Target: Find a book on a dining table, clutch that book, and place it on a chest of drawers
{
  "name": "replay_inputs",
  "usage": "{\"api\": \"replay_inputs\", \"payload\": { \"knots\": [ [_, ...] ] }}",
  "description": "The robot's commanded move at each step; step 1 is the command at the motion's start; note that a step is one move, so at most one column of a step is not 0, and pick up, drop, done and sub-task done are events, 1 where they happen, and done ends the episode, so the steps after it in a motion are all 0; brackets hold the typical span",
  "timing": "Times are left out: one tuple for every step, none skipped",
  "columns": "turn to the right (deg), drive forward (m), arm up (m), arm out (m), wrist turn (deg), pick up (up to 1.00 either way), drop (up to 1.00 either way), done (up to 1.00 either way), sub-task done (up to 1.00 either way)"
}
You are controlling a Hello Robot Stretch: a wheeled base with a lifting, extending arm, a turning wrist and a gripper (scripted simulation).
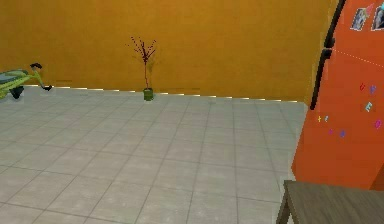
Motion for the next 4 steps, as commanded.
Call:
{"api": "replay_inputs", "payload": {
  "knots": [
    [0.0,0.00,0.00,0.00,0.0,1.00,0.00,0.00,0.00],
    [0.0,0.00,0.10,0.00,0.0,0.00,0.00,0.00,0.00],
    [0.0,0.00,0.24,0.00,0.0,0.00,0.00,0.00,0.00],
    [0.0,0.00,0.00,0.00,-45.0,0.00,0.00,0.00,0.00]
  ]
}}
